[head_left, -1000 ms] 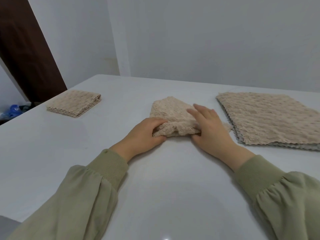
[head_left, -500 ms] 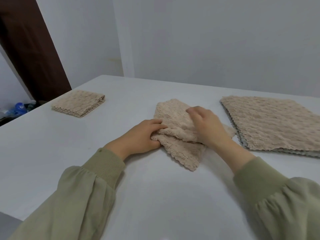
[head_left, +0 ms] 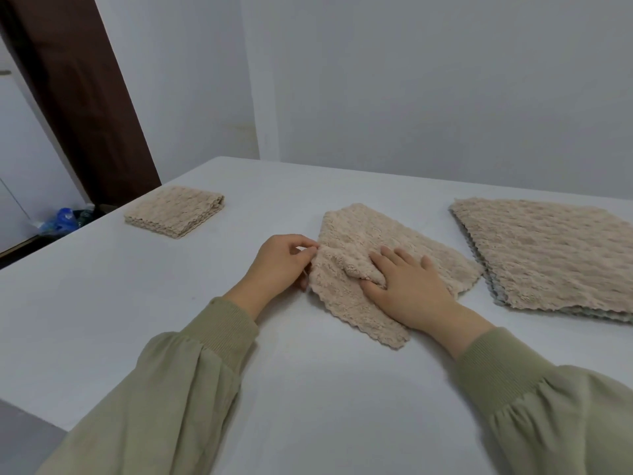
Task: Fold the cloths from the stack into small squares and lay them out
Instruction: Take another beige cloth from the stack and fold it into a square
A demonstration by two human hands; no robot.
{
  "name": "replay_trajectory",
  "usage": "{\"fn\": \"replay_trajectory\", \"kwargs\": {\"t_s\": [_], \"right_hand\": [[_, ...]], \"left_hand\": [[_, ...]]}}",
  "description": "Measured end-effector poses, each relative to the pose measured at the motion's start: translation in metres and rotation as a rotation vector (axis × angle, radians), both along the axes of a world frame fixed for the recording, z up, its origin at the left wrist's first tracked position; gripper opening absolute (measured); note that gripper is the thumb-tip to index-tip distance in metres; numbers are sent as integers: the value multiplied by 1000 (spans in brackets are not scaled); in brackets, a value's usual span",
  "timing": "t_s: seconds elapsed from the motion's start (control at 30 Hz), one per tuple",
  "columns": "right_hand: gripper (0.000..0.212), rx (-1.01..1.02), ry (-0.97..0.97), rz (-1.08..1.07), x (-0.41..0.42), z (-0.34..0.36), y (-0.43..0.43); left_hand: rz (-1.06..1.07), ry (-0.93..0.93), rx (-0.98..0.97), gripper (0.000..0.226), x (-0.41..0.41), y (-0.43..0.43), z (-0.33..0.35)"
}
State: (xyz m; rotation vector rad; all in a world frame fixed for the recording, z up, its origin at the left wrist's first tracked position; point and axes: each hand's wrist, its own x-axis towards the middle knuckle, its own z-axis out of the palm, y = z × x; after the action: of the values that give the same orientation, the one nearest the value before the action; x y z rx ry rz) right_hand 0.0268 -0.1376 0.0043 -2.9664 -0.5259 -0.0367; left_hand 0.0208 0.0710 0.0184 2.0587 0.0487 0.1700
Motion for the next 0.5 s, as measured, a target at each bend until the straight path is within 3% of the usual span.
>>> {"fn": "replay_trajectory", "kwargs": {"t_s": [0.1,0.23,0.3,0.4,0.5], "right_hand": [[66,17,46,52,4,3,-10],[65,-15,176,123,8,12,-27],[63,6,268,162,9,20,-35],[63,-77,436,217,12,38,-49],[71,-99,419,148,11,54,-51]], "left_hand": [[-15,148,-284,22,-2,-1,6],[37,167,-456,25,2,2,4],[107,80,-331,27,6,4,-2],[124,-32,140,33,8,5,-7],[68,-13,282,34,13,-2,-9]]}}
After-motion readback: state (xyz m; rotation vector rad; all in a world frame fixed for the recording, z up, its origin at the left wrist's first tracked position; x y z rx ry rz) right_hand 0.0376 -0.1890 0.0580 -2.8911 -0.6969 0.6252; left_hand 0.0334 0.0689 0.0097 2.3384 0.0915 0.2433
